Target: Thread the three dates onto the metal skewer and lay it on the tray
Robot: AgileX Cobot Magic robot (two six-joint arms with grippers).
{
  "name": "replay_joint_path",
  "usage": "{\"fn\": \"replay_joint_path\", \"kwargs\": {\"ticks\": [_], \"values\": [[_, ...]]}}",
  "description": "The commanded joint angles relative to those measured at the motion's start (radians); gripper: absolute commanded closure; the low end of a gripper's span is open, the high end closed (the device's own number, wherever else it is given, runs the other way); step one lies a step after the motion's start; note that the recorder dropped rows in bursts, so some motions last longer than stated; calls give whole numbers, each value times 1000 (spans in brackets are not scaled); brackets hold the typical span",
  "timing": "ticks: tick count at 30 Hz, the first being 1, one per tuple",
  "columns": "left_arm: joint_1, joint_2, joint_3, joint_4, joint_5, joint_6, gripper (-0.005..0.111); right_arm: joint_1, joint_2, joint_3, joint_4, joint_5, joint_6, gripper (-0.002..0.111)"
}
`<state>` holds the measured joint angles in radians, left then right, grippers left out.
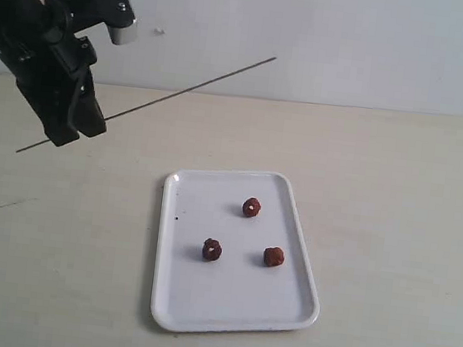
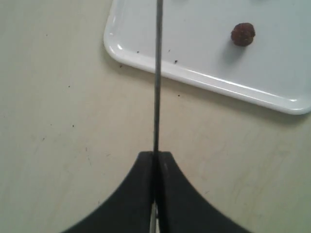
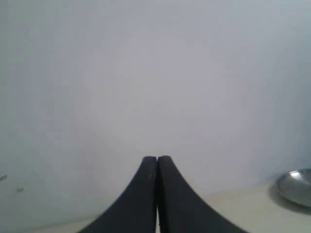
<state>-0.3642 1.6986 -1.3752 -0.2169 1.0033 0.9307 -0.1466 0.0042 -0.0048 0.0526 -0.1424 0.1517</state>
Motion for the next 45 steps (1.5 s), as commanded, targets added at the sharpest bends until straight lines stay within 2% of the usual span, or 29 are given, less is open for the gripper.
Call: {"fn": "replay_joint_path", "kwargs": {"ticks": [1, 5, 8, 12, 15, 17, 19, 21, 23, 29, 32, 39, 45], "values": [[41, -11, 3, -15, -14, -21, 107, -6, -4, 5, 105, -98, 179, 108], [56, -11, 3, -27, -14, -26, 107, -6, -4, -17, 29, -325, 314, 108], [56, -11, 3, -33, -14, -26, 107, -6, 72, -152, -79, -331, 313, 108], [56, -11, 3, -45, -14, -26, 107, -6, 307, -400, -242, -298, 303, 108], [56, -11, 3, -51, -14, -26, 107, -6, 532, -622, -422, -166, 317, 108], [56, -11, 3, -55, -14, -26, 107, -6, 682, -775, -574, 24, 380, 108], [56, -11, 3, -60, -16, -26, 107, -6, 818, -897, -635, 223, 406, 108], [56, -11, 3, -75, -22, -26, 107, -6, 943, -985, -627, 424, 344, 108], [56, -11, 3, -88, -31, -23, 107, -6, 1046, -1035, -581, 548, 219, 108], [56, -11, 3, -90, -40, -23, 107, 6, 1312, -1135, -77, 699, -250, 108], [56, -11, 3, -88, -40, -23, 107, 54, 1442, -1214, 71, 856, -435, 108], [56, -11, 3, -84, -51, -23, 107, 241, 1668, -1349, 86, 1162, -354, 108], [56, -11, 3, -84, -51, -23, 107, 413, 1809, -1364, 88, 1186, -258, 108]]}}
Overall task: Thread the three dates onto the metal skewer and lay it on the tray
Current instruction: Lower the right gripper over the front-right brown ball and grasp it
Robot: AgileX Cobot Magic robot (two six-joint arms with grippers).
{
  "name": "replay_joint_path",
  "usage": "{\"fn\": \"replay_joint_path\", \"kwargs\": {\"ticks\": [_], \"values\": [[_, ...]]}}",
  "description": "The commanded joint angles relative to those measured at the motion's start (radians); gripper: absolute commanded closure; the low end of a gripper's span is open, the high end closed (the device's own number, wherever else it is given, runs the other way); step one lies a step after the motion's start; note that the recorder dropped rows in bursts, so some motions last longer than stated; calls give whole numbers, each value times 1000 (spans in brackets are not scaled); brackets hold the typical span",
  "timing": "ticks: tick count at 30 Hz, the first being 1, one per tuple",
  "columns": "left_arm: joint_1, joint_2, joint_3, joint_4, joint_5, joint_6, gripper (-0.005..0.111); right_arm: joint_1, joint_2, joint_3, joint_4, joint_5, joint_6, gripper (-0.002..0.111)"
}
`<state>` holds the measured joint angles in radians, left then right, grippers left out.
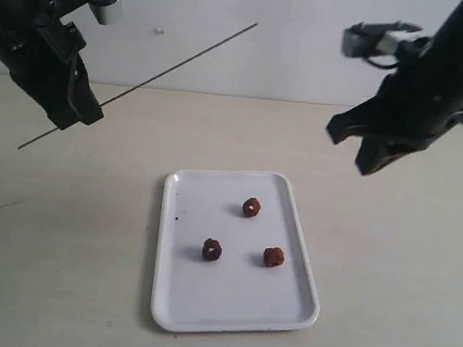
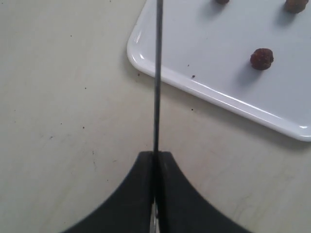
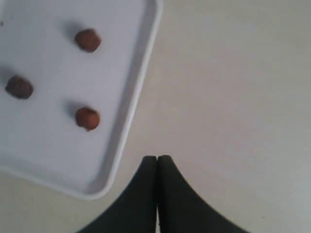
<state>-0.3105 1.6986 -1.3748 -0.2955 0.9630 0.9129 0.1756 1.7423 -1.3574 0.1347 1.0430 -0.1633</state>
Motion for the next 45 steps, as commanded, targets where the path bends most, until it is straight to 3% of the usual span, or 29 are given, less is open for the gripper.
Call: {"fn": "replay_joint_path", "kwargs": {"ticks": [1, 4, 8, 14, 16, 24, 37, 45], "values": [[2, -11, 2, -6, -11, -5, 107, 118, 92, -11, 5, -11, 76, 108], [2, -11, 2, -6, -11, -5, 107, 183, 146, -7, 5, -59, 115, 107], [2, -11, 2, -10, -11, -5, 107, 225, 212, -7, 5, -72, 163, 97], [2, -11, 2, -27, -11, -5, 107, 232, 258, -7, -26, -79, 239, 60], [2, -11, 2, -31, -11, -5, 107, 232, 260, -6, -55, -108, 275, 55], [2, -11, 2, -31, -11, -5, 107, 232, 260, -6, -66, -201, 374, 54], [2, -11, 2, -31, -11, -5, 107, 232, 262, 145, -56, -363, 396, 54], [2, -11, 2, -31, -7, -5, 107, 232, 262, 145, -32, -385, 396, 54]]}}
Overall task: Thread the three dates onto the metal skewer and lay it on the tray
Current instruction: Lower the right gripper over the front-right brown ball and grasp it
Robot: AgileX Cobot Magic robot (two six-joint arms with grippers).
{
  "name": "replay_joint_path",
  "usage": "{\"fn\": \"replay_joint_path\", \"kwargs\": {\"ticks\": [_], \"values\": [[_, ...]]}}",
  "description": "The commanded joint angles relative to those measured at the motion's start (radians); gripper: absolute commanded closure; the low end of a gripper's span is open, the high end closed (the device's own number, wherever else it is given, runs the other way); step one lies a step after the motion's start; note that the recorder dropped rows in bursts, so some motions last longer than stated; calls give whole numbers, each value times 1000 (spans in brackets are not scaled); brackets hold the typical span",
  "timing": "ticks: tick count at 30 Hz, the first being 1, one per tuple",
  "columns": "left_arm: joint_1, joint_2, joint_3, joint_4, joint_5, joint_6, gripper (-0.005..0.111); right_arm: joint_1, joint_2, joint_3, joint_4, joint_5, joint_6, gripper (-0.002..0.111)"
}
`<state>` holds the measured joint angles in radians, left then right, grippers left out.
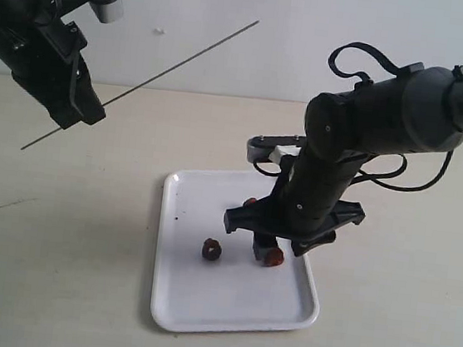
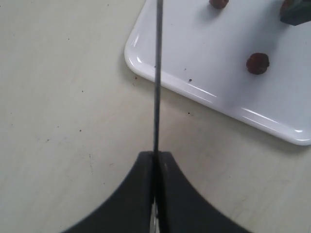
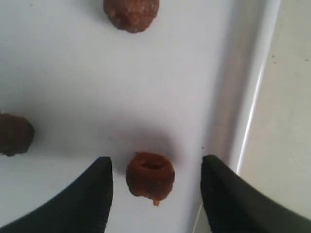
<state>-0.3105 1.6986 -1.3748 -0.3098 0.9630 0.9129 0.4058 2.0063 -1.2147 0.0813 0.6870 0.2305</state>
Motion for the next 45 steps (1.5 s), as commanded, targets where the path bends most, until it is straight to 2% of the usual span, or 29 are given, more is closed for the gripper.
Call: {"fn": "replay_joint_path", "kwargs": {"ticks": [1, 12, 40, 43, 45], "values": [[2, -11, 2, -17, -7, -5, 107, 2, -2, 3, 20, -31, 2, 54], [2, -11, 2, -19, -7, -5, 107, 2, -2, 3, 20, -32, 2, 59], [2, -11, 2, -27, -1, -5, 107, 2, 55, 25, 51, -65, 5, 59], [2, -11, 2, -27, -1, -5, 107, 2, 55, 25, 51, -65, 5, 63], [2, -11, 2, -27, -1, -5, 107, 2, 55, 25, 51, -63, 5, 70]]}}
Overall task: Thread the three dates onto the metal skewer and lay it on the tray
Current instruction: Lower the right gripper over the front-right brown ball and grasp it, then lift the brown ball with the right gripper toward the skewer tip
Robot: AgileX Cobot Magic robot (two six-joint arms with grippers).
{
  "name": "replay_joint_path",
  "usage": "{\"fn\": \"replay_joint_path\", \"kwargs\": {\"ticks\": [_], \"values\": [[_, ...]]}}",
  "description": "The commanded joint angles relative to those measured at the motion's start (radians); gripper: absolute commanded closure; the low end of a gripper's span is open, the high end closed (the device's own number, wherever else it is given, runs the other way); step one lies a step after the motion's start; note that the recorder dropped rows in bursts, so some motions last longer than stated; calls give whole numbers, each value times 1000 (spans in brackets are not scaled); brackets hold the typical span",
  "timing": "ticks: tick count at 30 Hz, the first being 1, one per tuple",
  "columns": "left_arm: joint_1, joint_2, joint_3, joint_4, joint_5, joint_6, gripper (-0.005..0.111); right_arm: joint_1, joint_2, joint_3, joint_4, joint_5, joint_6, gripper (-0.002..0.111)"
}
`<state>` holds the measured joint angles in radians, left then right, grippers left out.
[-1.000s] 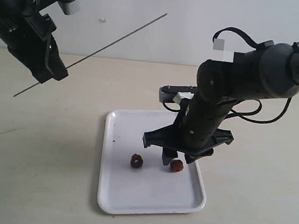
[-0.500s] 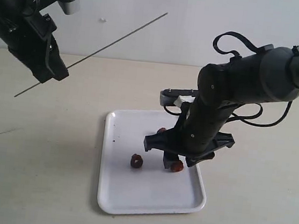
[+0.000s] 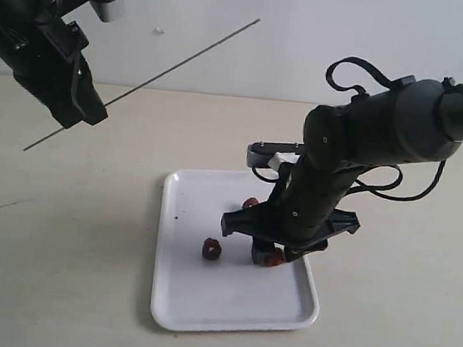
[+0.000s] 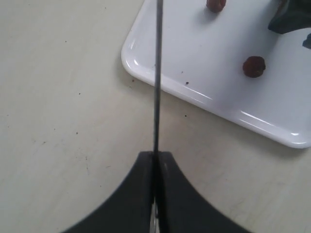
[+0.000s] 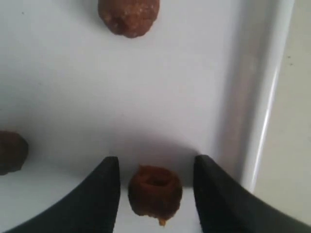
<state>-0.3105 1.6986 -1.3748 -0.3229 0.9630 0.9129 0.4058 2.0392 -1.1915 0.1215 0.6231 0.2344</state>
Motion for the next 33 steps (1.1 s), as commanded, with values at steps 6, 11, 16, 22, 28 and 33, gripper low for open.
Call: {"fn": "replay_joint_path", "kwargs": {"ticks": [6, 11, 16, 22, 28, 33], "values": [[2, -11, 2, -14, -1, -5, 107, 2, 22, 2, 20, 16, 1, 88], [2, -11, 2, -14, -1, -5, 107, 2, 15, -2, 20, 27, -8, 88], [2, -11, 2, -81, -1, -5, 107, 2, -56, -2, 0, -28, -6, 88], [2, -11, 2, -145, -1, -17, 107, -4, -136, -2, -22, -56, -6, 88], [2, 33, 2, -266, 0, -27, 107, -74, -174, -2, -132, -105, 111, 88], [2, 71, 2, -314, -6, -29, 107, -183, -201, -2, -121, -198, 134, 88]]}}
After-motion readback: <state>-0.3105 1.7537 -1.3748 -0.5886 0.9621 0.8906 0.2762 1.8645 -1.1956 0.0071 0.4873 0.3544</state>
